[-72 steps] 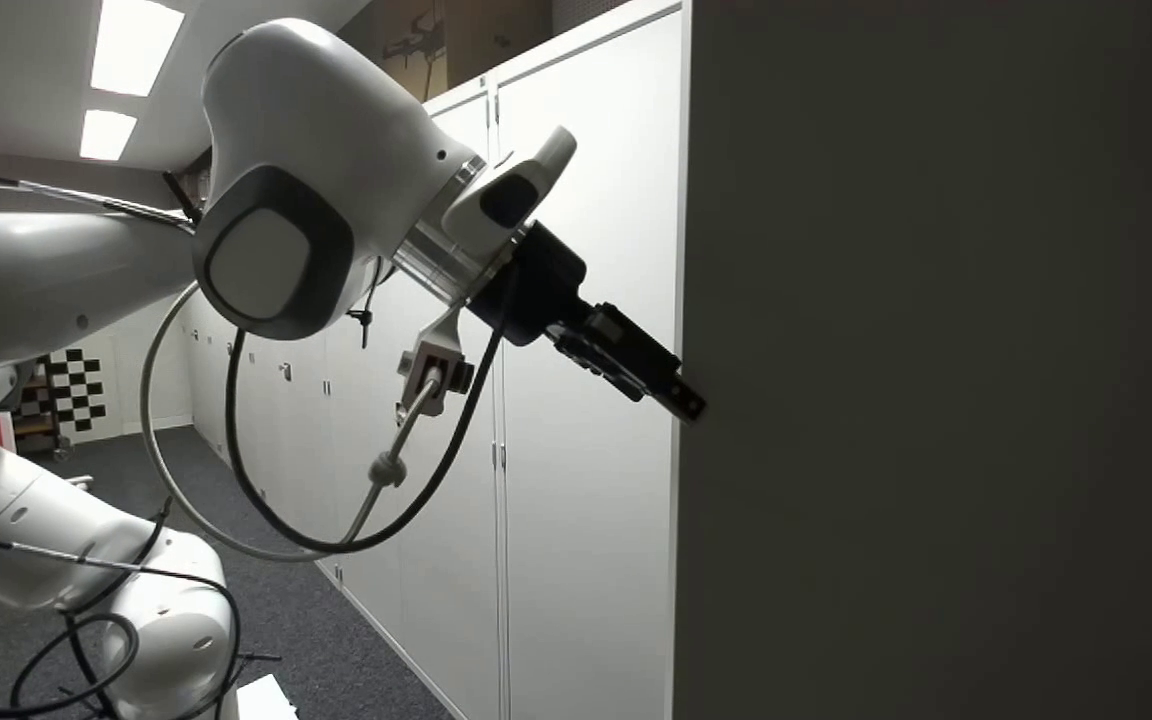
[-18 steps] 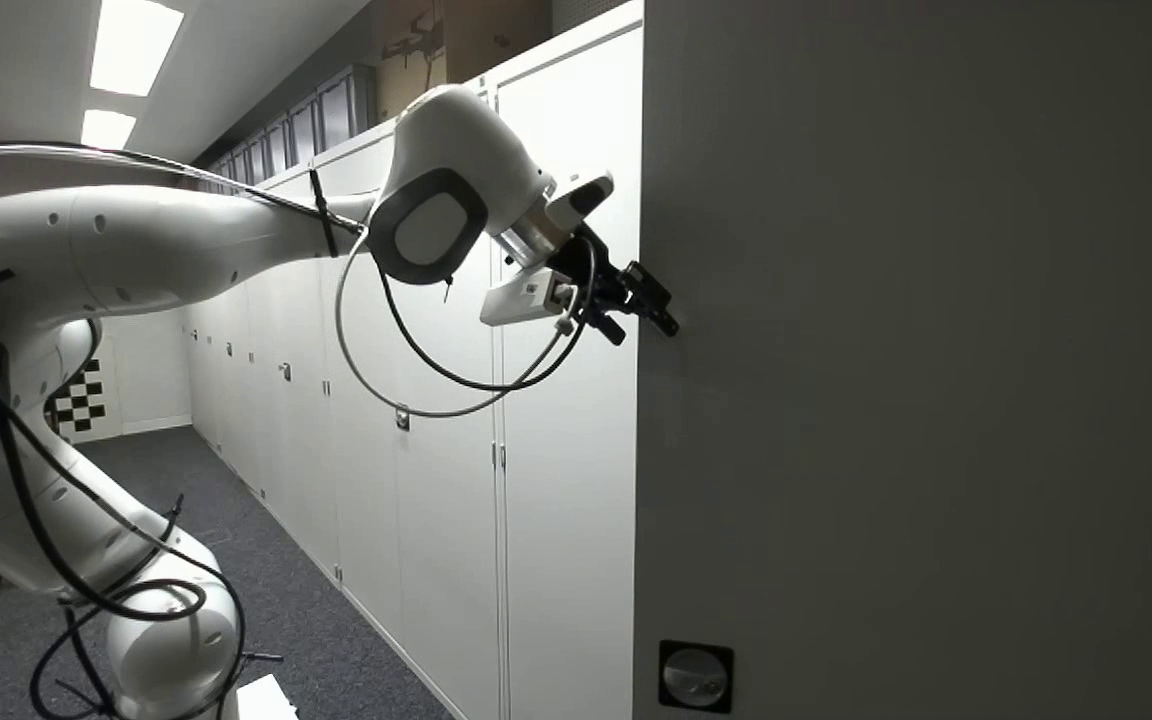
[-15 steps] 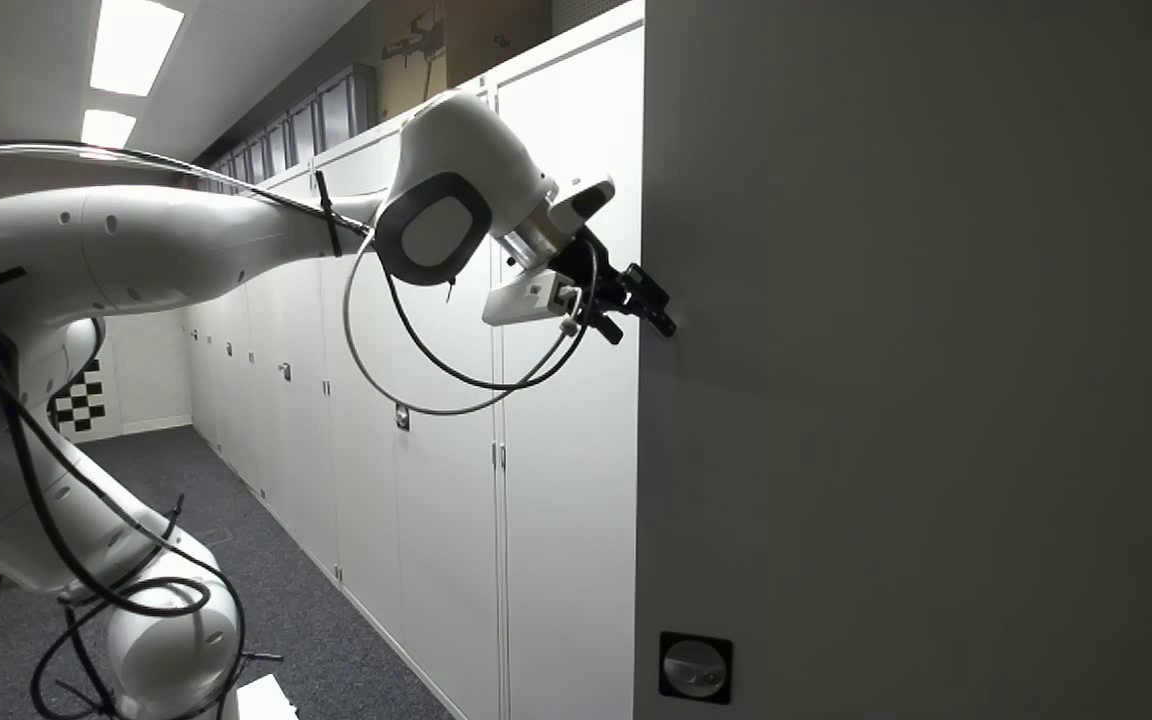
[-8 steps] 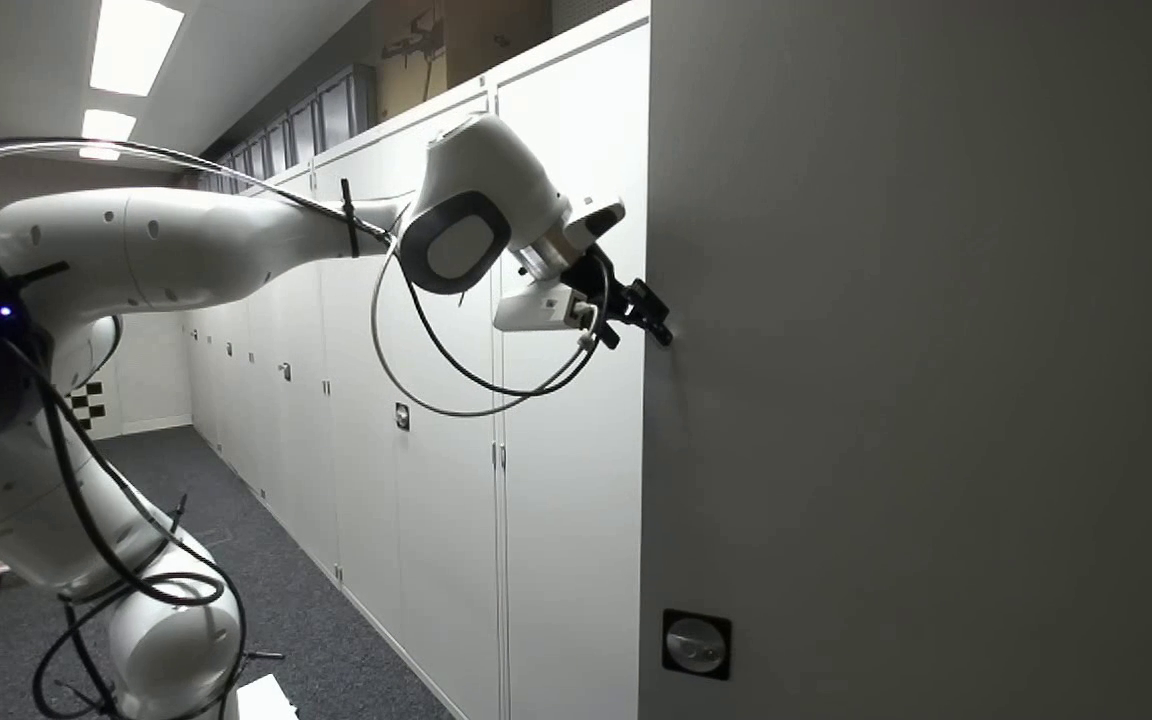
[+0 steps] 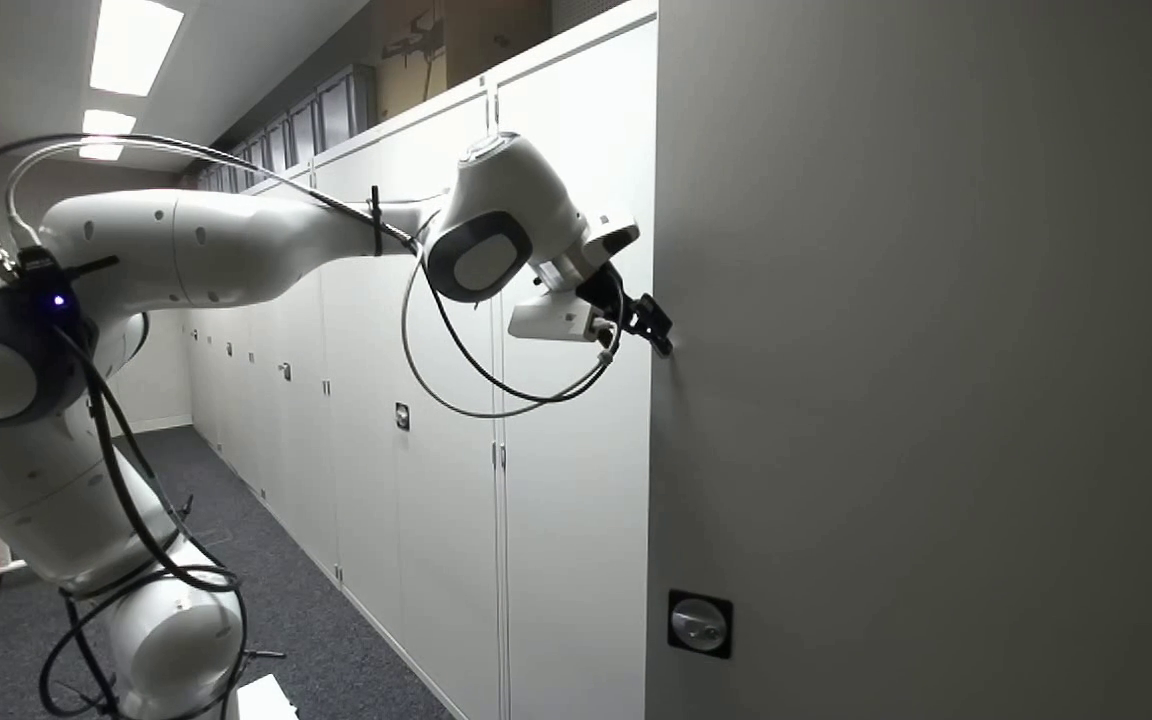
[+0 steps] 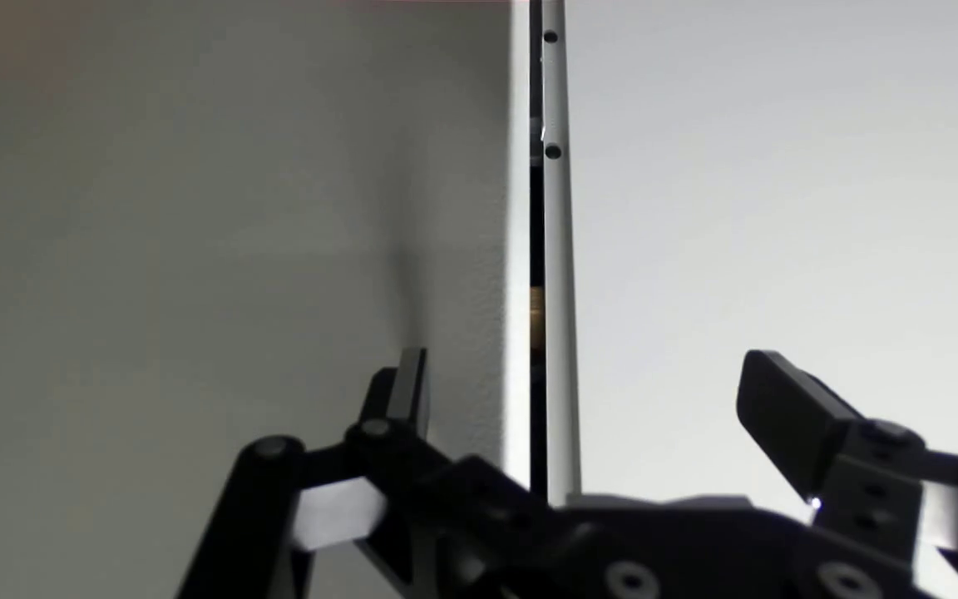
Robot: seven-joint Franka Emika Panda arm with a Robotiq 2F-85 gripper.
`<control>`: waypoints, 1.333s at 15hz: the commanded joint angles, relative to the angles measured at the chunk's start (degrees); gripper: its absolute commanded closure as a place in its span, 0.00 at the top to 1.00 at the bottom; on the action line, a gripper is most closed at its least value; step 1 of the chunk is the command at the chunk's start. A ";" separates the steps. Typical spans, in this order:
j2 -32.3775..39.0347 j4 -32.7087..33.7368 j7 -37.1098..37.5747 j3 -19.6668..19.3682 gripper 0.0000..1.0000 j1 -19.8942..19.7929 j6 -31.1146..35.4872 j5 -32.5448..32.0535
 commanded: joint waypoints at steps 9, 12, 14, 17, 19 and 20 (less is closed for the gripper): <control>8.52 5.98 -5.33 0.46 1.00 0.17 0.67 12.15; 10.58 7.58 -6.97 1.13 1.00 -0.08 0.59 15.07; 12.14 8.95 -7.79 1.73 1.00 -0.51 0.48 16.51; 14.59 11.06 -8.76 2.53 1.00 -1.34 0.04 18.33; 16.25 12.50 -9.15 3.03 1.00 -1.87 -0.34 19.56; 16.98 13.13 -9.34 3.31 1.00 -2.17 -0.45 20.24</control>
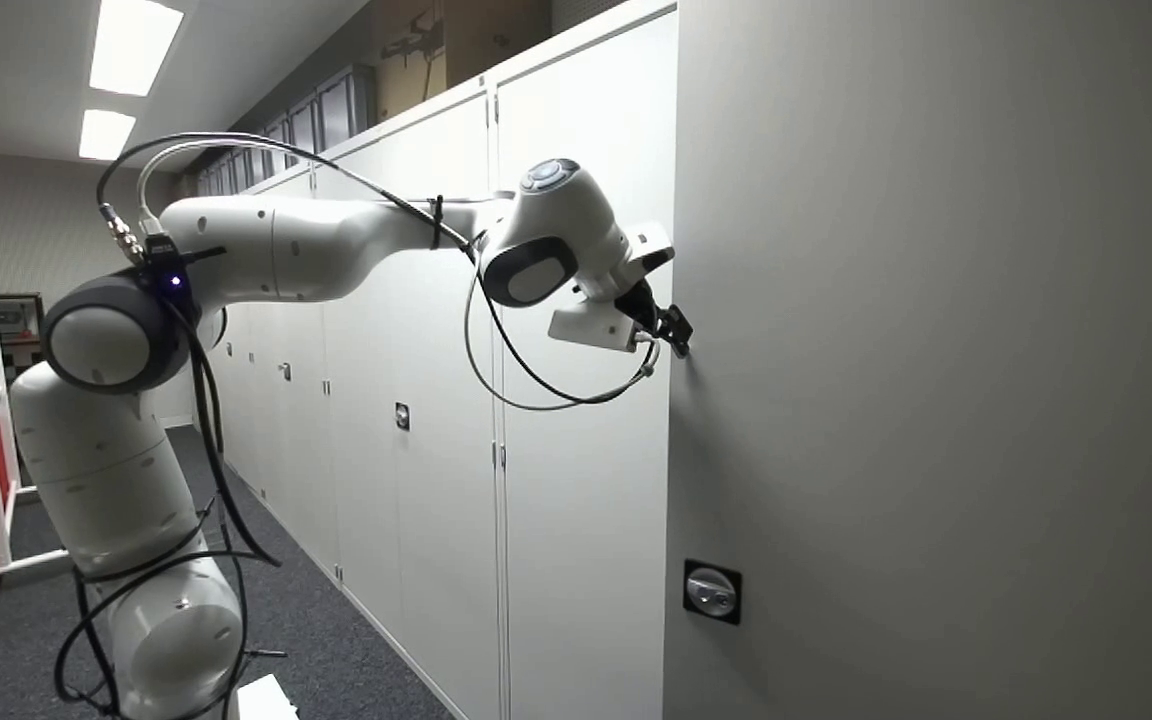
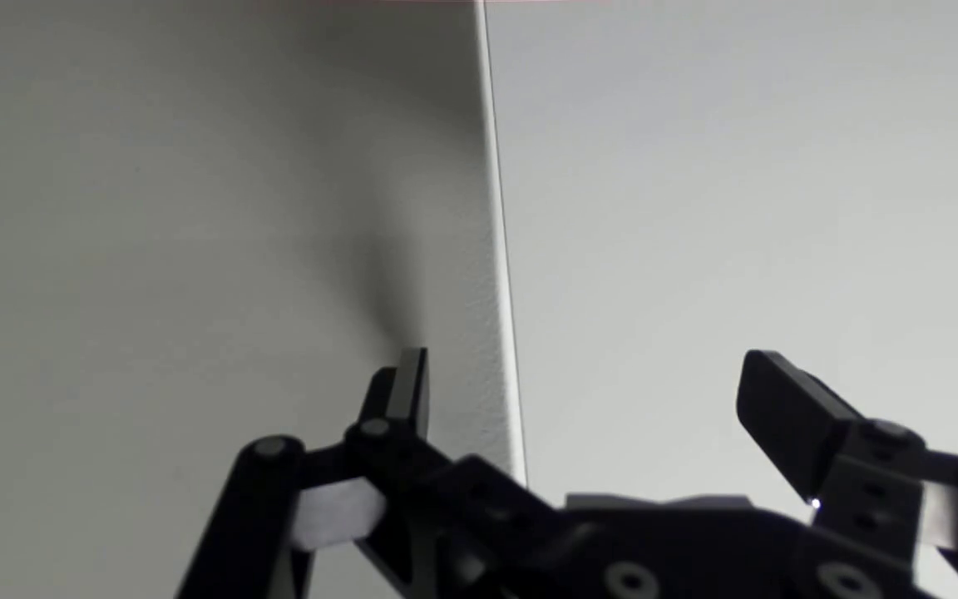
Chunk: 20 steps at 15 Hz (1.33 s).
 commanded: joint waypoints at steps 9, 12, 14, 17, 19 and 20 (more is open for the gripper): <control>9.74 9.76 -4.87 5.89 1.00 -5.92 -1.45 8.00; 11.54 11.80 -4.87 7.56 1.00 -7.34 -1.93 8.49; 12.70 13.19 -4.69 8.70 1.00 -8.24 -2.22 8.59; 14.43 15.15 -4.57 10.18 1.00 -9.48 -2.49 8.52; 15.60 16.47 -4.53 11.16 1.00 -10.23 -2.65 8.61; 16.19 16.95 -4.63 11.68 1.00 -10.60 -2.61 8.56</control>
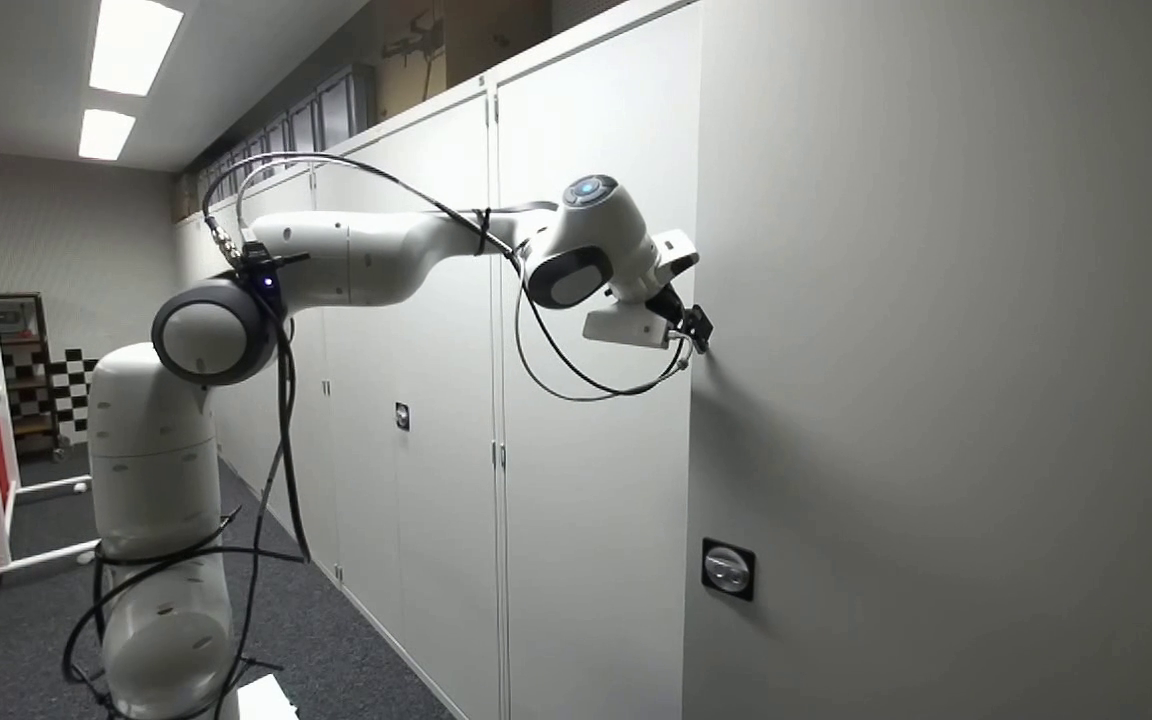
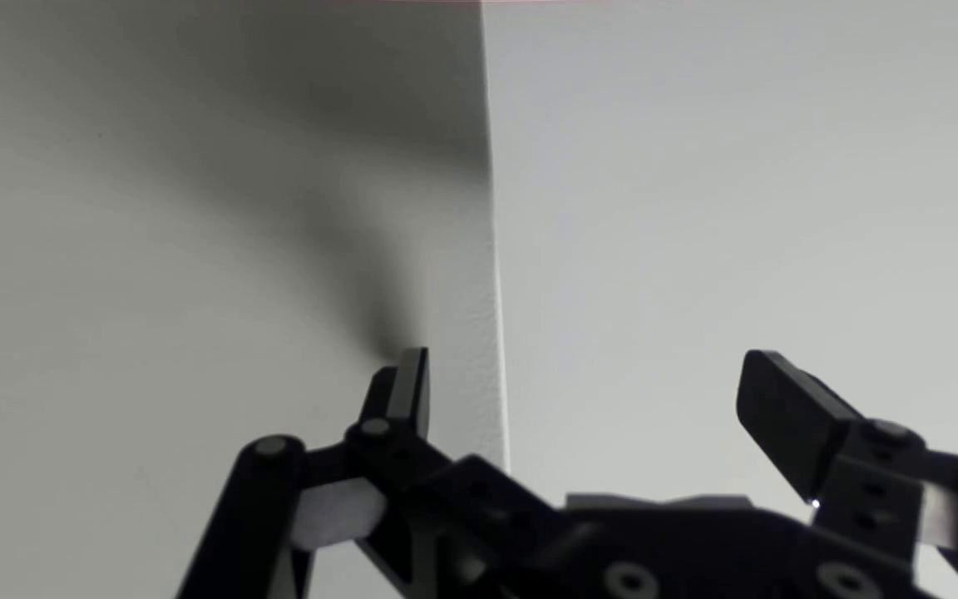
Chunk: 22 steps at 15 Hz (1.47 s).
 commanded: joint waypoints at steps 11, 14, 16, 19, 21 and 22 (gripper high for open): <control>8.58 10.56 -1.72 7.20 1.00 -5.79 -2.64 1.74; 9.39 11.30 -1.76 8.16 1.00 -6.45 -2.76 1.69; 9.62 11.31 -1.88 8.73 1.00 -6.85 -2.78 1.74; 9.48 10.86 -2.09 9.21 1.00 -7.38 -2.82 1.84; 9.00 10.15 -2.43 9.45 1.00 -7.62 -2.92 1.88; 8.45 9.41 -2.77 9.52 1.00 -7.69 -2.96 1.94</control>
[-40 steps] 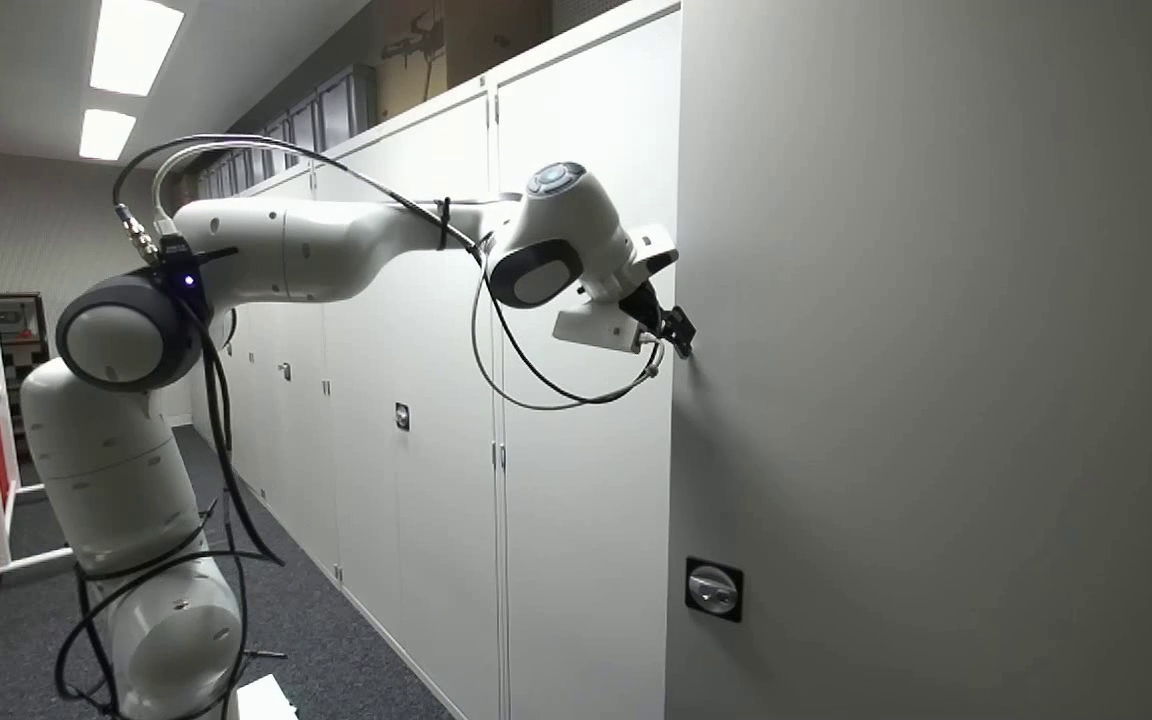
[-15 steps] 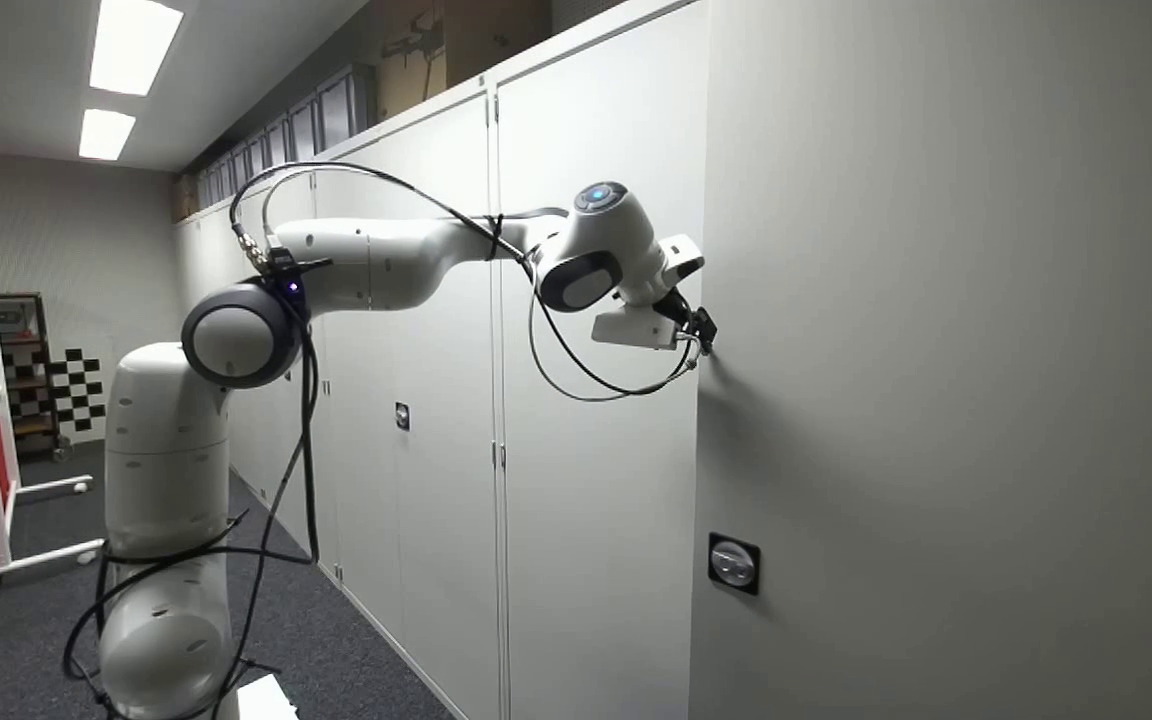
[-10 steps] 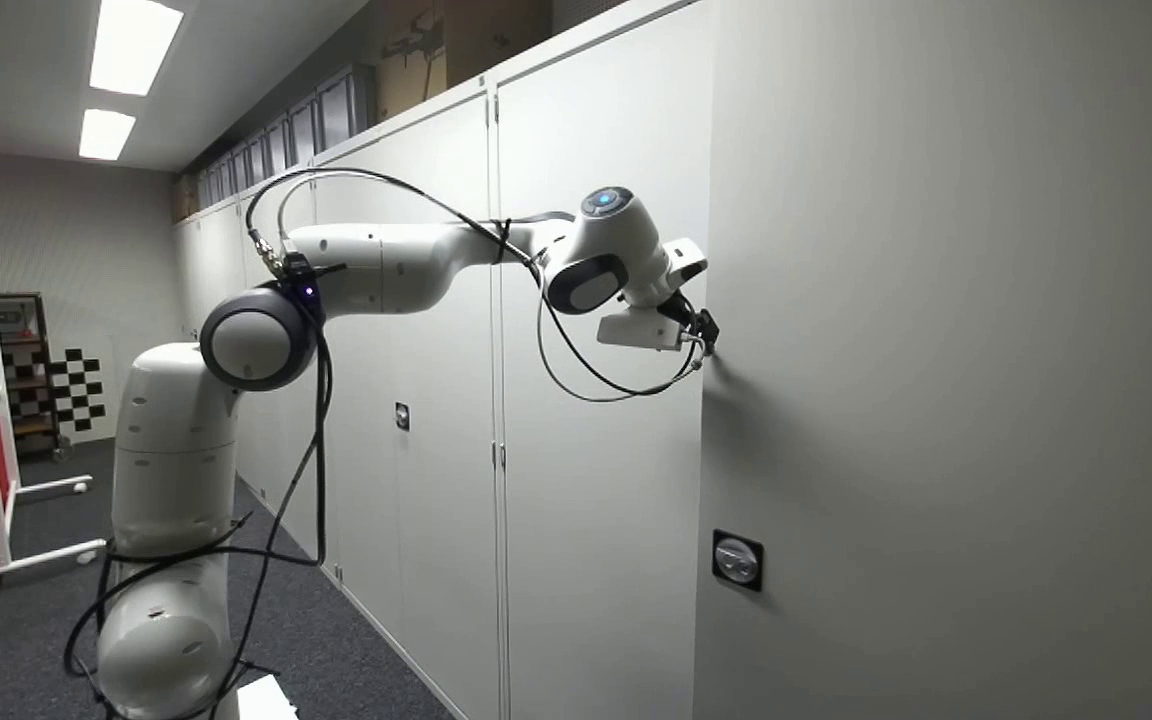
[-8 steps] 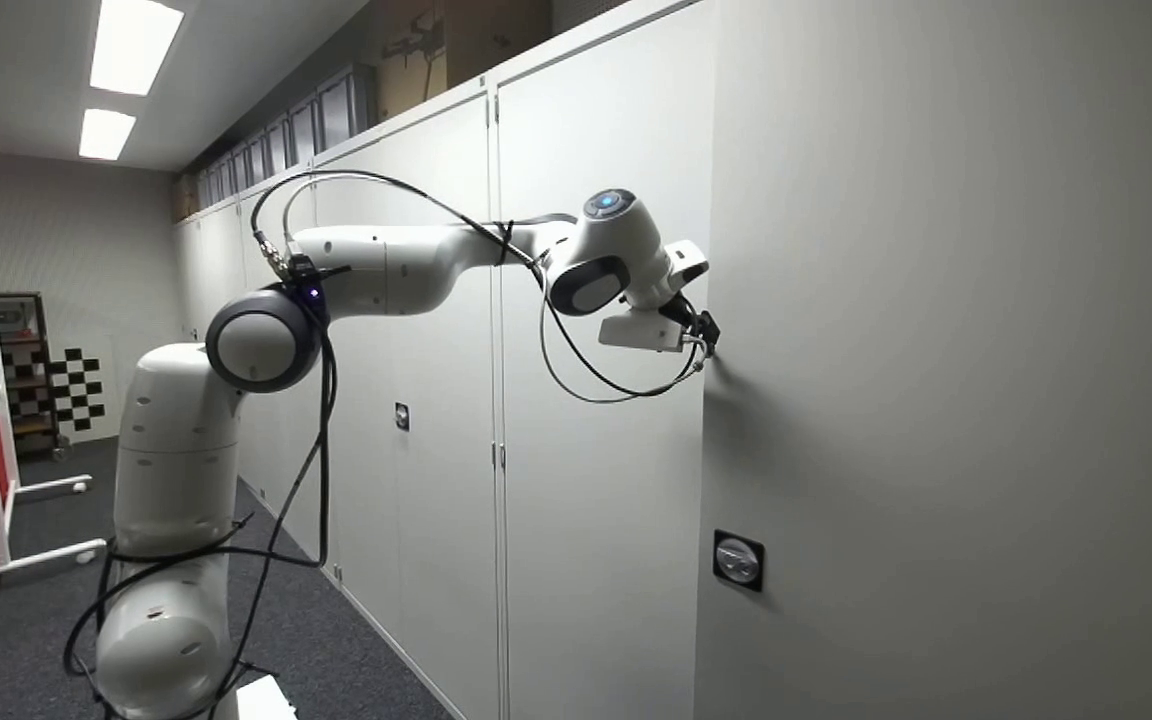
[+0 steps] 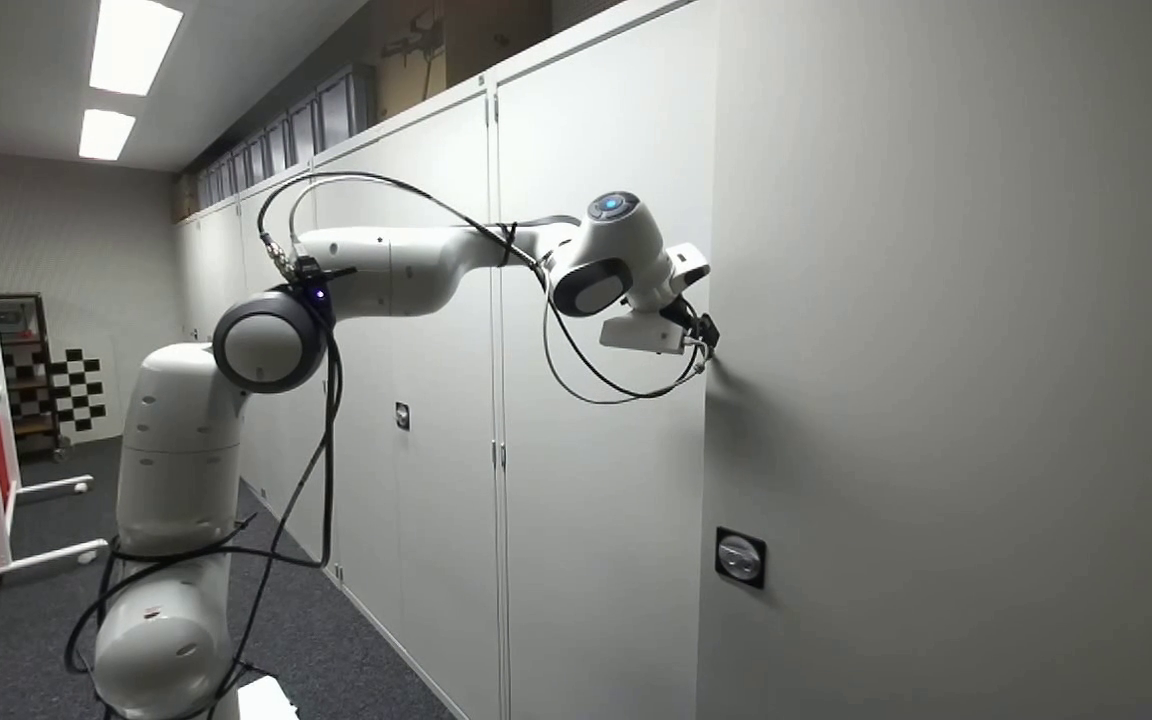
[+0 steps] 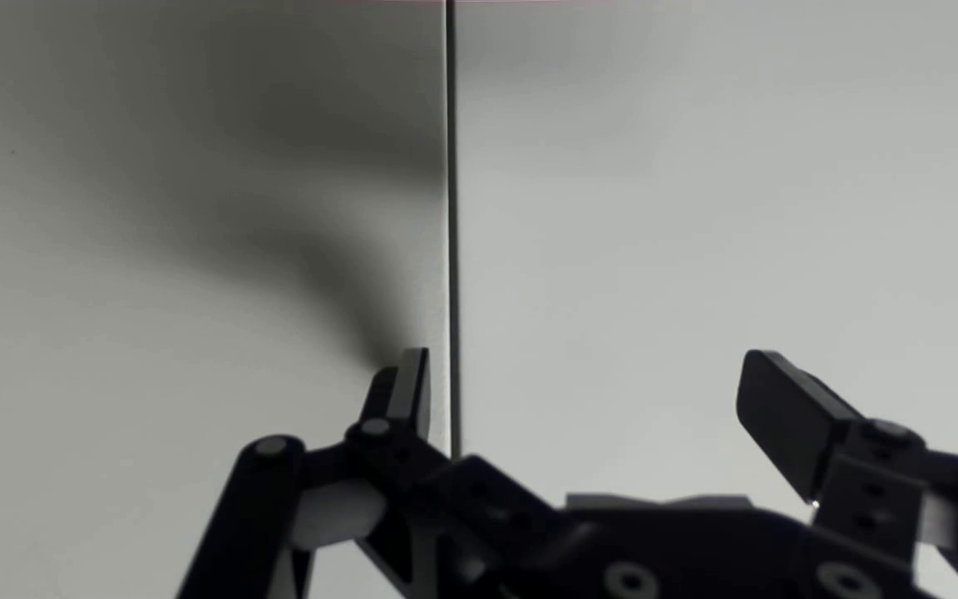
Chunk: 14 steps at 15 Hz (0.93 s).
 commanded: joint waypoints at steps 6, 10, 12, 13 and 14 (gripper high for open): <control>-4.71 -7.66 -4.00 -0.16 1.00 -0.95 -2.32 1.29; -10.28 -17.76 -3.66 -0.29 1.00 -1.28 -4.26 -0.08; -13.53 -22.98 -3.33 -1.09 1.00 -0.90 -4.49 -0.61; -15.48 -25.83 -2.80 -1.57 1.00 -0.70 -4.60 -1.13; -17.30 -28.50 -2.55 -2.09 1.00 -0.54 -4.58 -1.65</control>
